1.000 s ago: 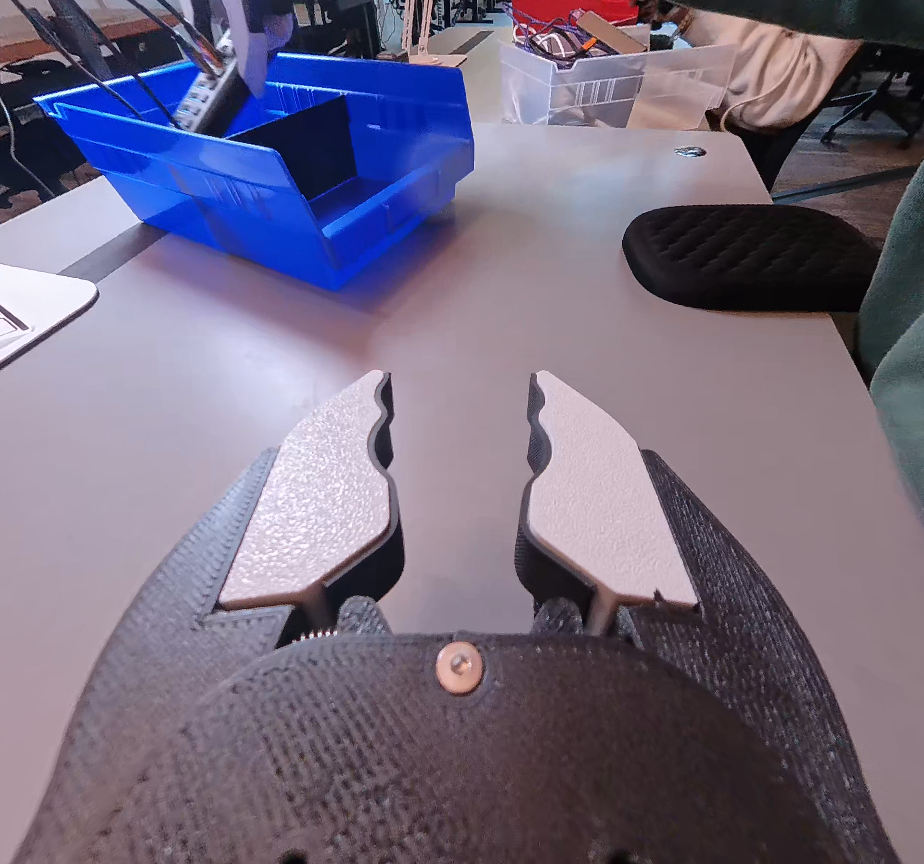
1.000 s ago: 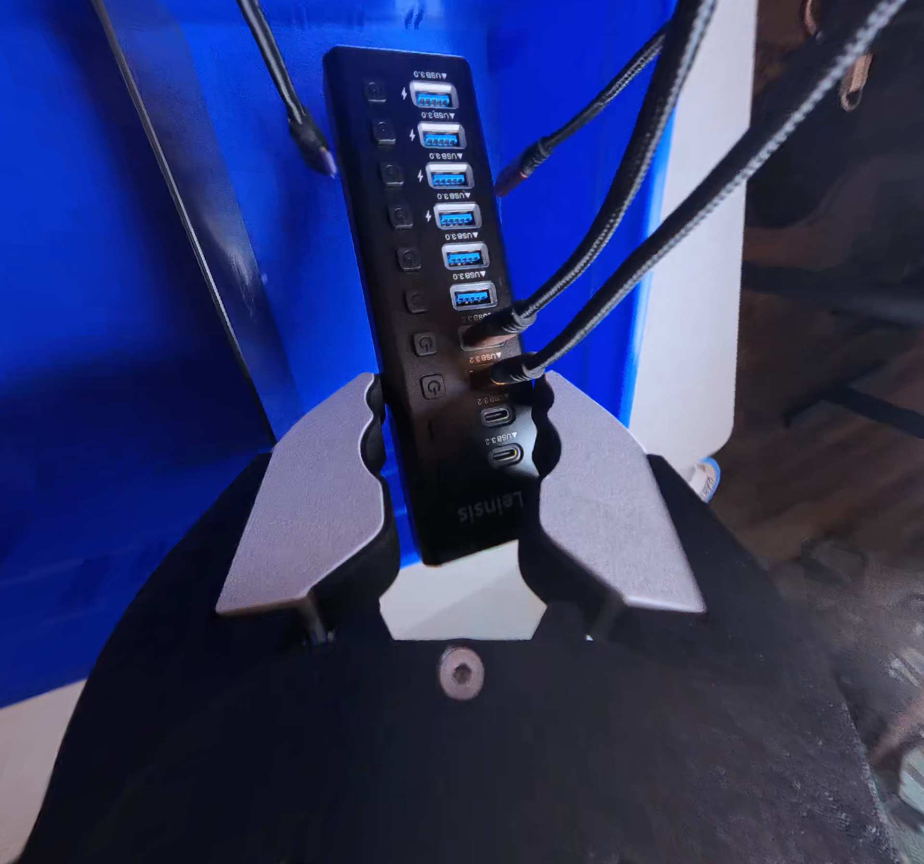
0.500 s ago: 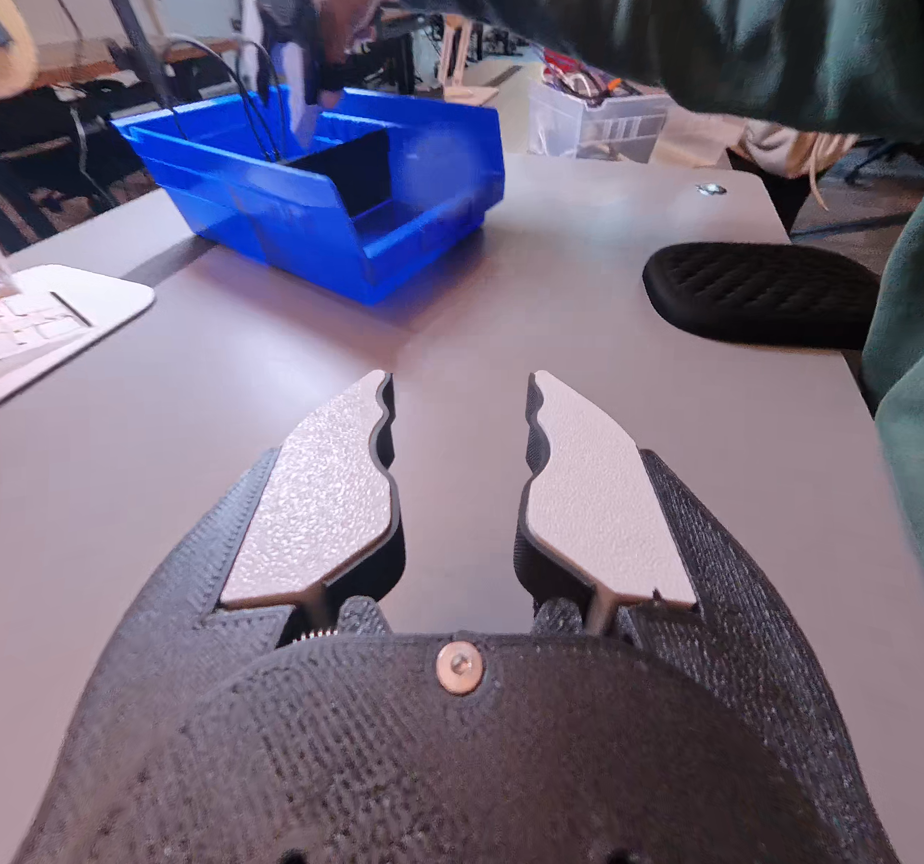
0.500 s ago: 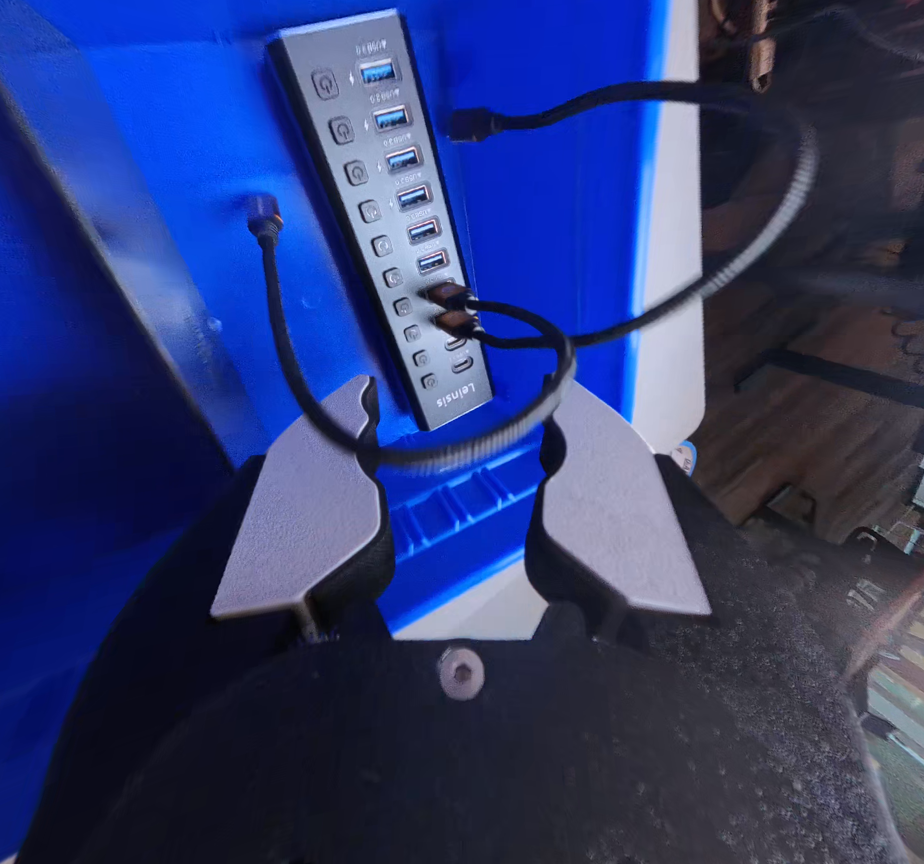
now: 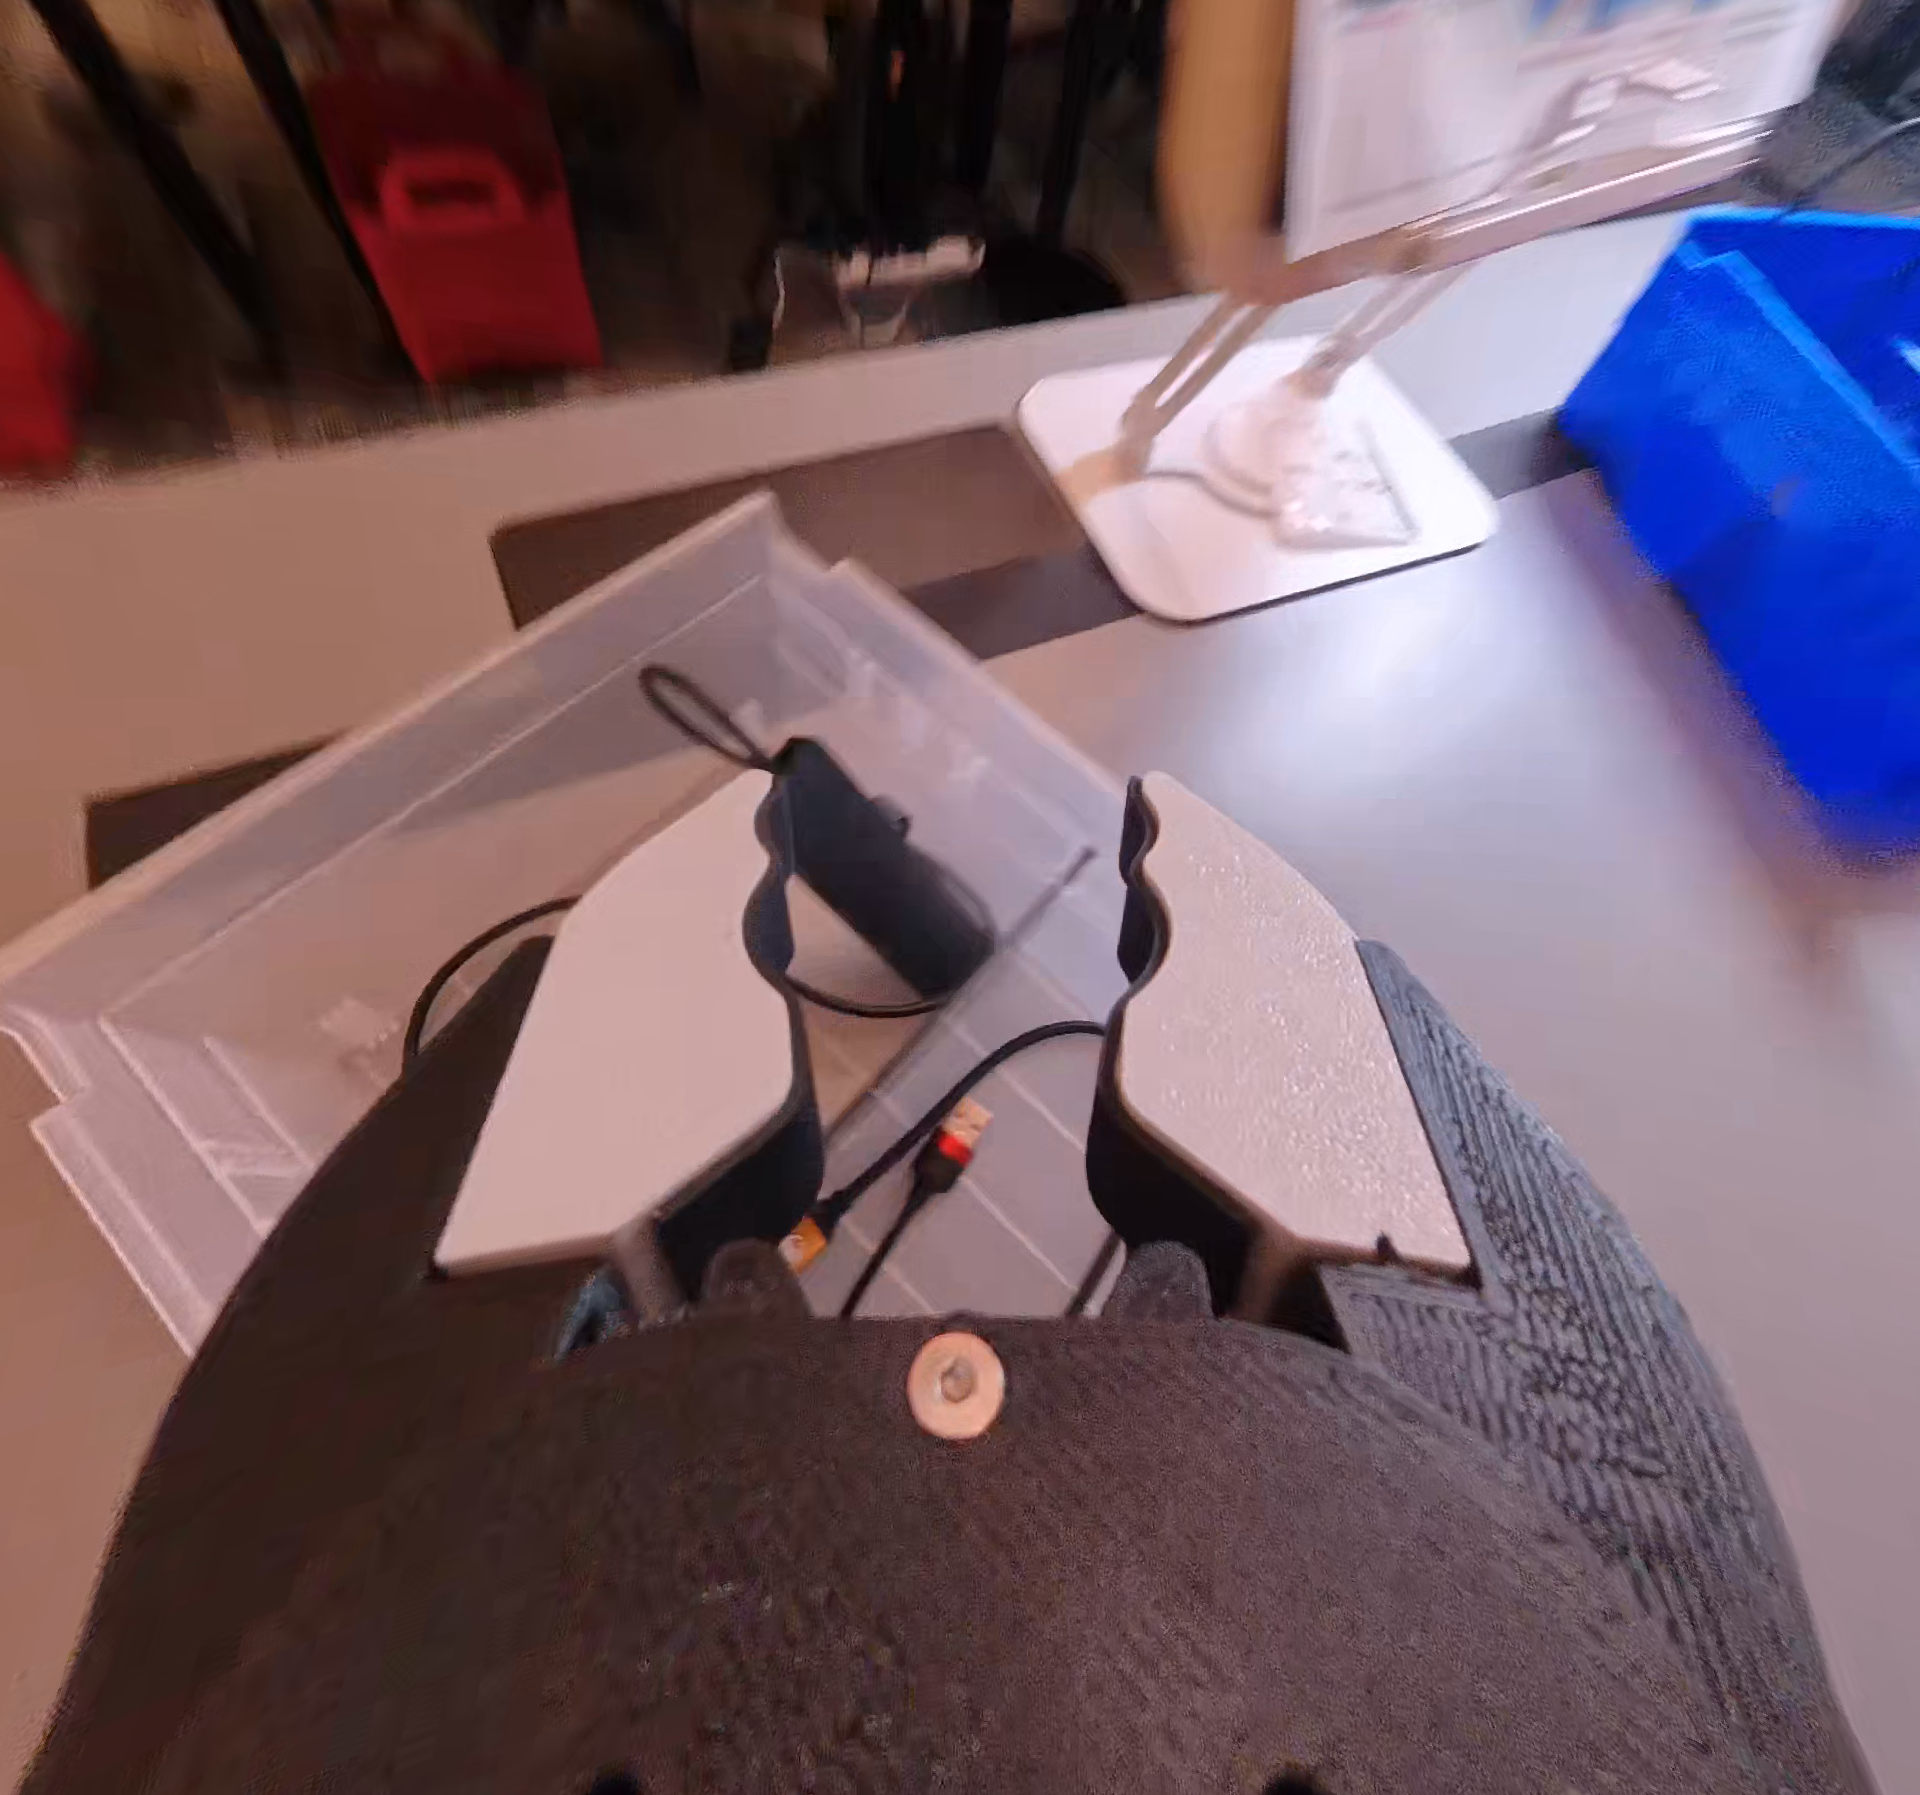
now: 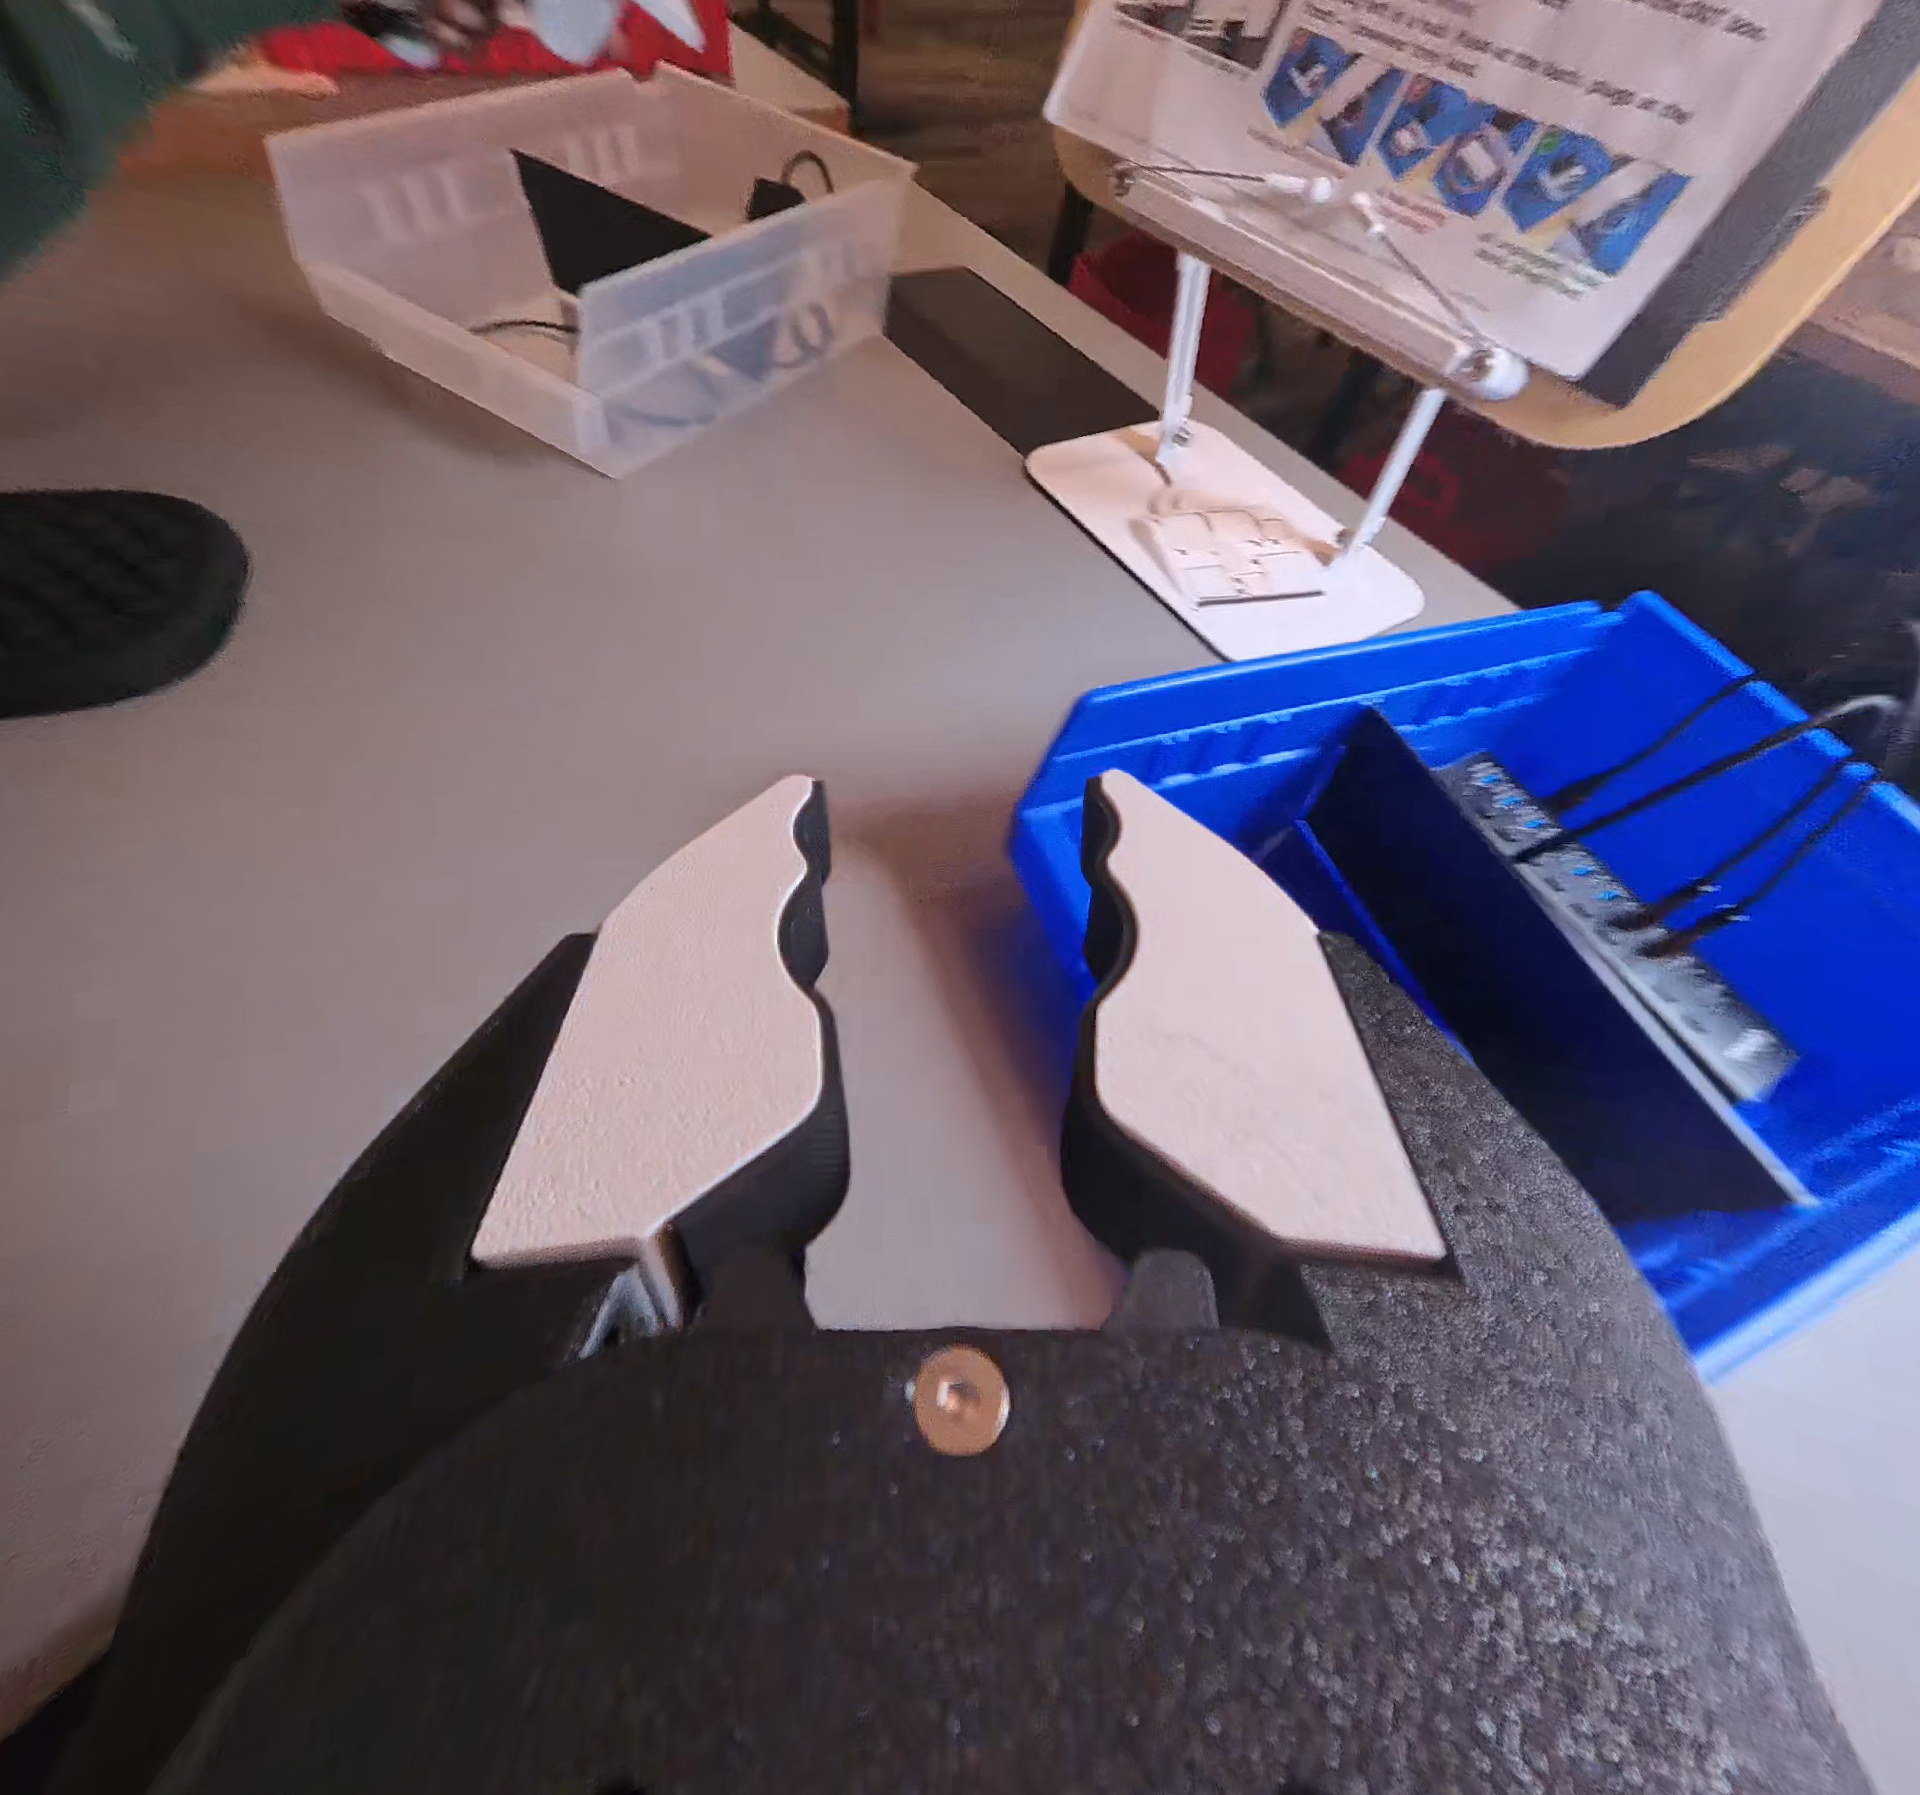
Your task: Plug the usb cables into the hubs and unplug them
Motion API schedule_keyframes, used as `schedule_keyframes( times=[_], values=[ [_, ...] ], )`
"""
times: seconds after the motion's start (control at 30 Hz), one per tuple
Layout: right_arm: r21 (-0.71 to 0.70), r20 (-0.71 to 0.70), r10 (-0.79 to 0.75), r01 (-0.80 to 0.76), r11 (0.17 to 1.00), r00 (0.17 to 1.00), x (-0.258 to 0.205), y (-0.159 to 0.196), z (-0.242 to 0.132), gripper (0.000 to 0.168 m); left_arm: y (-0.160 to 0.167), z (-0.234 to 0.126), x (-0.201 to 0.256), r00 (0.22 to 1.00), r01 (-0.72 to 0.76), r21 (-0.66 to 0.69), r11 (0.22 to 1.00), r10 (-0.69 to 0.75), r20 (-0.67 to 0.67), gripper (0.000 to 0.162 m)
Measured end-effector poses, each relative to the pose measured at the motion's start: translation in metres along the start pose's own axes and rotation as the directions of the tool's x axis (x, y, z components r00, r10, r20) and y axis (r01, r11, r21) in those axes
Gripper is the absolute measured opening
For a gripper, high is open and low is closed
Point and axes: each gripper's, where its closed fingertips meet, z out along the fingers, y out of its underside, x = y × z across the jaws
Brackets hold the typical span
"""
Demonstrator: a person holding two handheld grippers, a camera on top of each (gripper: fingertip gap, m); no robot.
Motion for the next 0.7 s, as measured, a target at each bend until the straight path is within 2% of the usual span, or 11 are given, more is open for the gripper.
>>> schedule_keyframes(
  times=[0.07, 0.17, 0.2, 0.23, 0.3, 0.37, 0.5, 0.6, 0.7],
  values=[
    [0.036, 0.050, 0.057, -0.059, 0.998, 0.997, -0.026, 0.008, 0.001, 0.046, 0.018, 0.030, -0.030, 0.997, 0.077, -0.153, 0.985, -0.076, 0.014, 0.070],
    [0.062, 0.095, 0.121, -0.127, 0.990, 0.988, -0.045, 0.018, 0.003, 0.046, 0.047, 0.063, -0.040, 0.988, 0.122, -0.334, 0.935, -0.145, -0.044, 0.069],
    [0.073, 0.106, 0.138, -0.146, 0.987, 0.985, -0.049, 0.019, 0.003, 0.044, 0.059, 0.070, -0.044, 0.990, 0.107, -0.392, 0.913, -0.134, -0.042, 0.060],
    [0.078, 0.124, 0.155, -0.165, 0.983, 0.980, -0.052, 0.019, 0.003, 0.043, 0.069, 0.073, -0.039, 0.990, 0.060, -0.450, 0.891, -0.111, -0.089, 0.029],
    [0.077, 0.138, 0.164, -0.176, 0.981, 0.977, -0.056, 0.019, 0.002, 0.042, 0.049, 0.070, -0.027, 0.988, -0.006, -0.382, 0.924, -0.053, -0.144, 0.011],
    [0.074, 0.141, 0.145, -0.157, 0.985, 0.979, -0.057, 0.018, 0.000, 0.040, 0.019, 0.054, -0.024, 0.991, -0.111, -0.296, 0.949, 0.085, -0.099, 0.011],
    [0.108, 0.145, 0.085, -0.101, 0.989, 0.986, -0.058, 0.004, 0.006, 0.038, -0.045, 0.000, 0.020, 0.967, -0.226, -0.109, 0.968, 0.209, -0.145, 0.011],
    [0.145, 0.135, -0.015, -0.005, 0.989, 0.991, -0.064, -0.012, 0.019, 0.037, -0.076, -0.040, 0.085, 0.923, -0.292, 0.027, 0.956, 0.289, -0.255, 0.011],
    [0.188, 0.093, -0.145, 0.125, 0.974, 0.985, -0.073, -0.033, 0.033, 0.037, -0.088, -0.072, 0.174, 0.826, -0.317, 0.165, 0.934, 0.357, -0.435, 0.011]
  ],
)
